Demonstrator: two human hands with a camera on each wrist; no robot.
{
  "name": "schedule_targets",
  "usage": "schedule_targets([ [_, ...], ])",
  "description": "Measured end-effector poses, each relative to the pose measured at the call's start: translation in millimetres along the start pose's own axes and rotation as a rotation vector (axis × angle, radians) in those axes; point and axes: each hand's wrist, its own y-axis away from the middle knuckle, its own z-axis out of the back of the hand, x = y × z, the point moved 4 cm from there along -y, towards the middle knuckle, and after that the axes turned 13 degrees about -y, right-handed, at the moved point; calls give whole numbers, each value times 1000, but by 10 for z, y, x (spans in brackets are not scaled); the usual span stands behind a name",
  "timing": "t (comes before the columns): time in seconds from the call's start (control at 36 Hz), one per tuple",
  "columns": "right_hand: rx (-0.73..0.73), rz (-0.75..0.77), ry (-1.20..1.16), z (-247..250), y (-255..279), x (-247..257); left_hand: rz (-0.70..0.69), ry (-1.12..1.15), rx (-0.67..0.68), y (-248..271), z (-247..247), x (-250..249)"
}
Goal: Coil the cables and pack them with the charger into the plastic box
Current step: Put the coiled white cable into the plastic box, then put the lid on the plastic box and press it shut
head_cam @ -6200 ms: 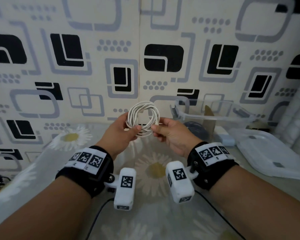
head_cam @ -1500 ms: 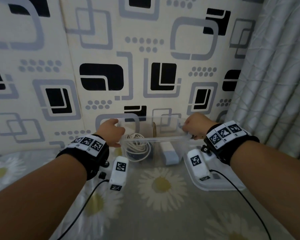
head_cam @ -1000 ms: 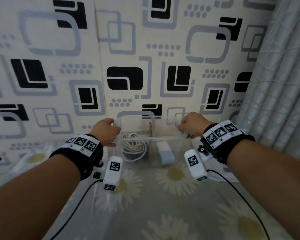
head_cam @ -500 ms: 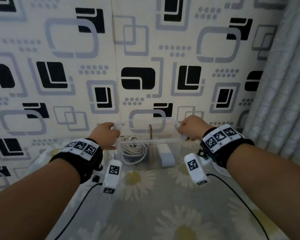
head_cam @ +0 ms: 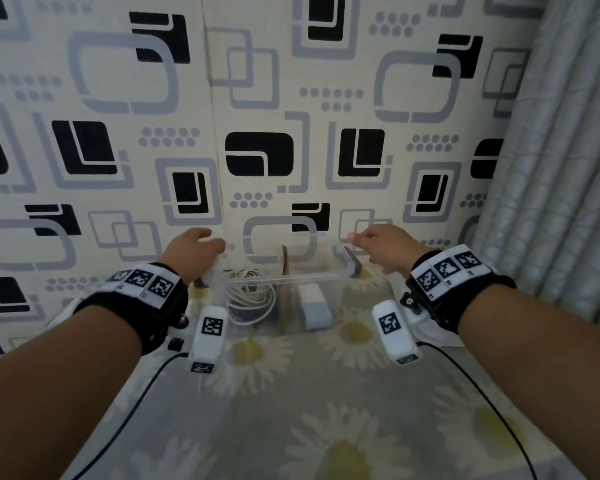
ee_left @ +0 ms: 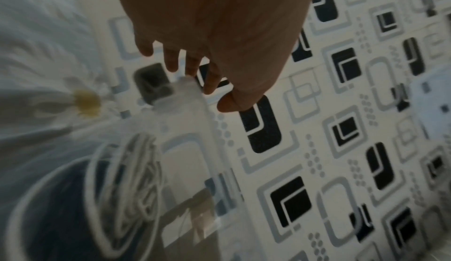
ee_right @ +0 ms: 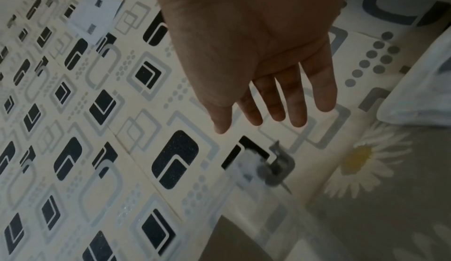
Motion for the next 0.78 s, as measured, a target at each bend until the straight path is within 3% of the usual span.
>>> schedule_targets([
  [0.17,-46,-51,33,335,40,-166,-206,58,-47,262,4,-644],
  [0.42,-71,-137,37,669,220,-497,-384,225,95,712,-457,-1516],
  [0.67,-110,-217,-110,925,340,-1019,-449,269,336,1036,-1150,-1911],
  [0.78,-94,-275,-93,1015,372,-1260,-409,262,437,1138,-1494,-1922],
])
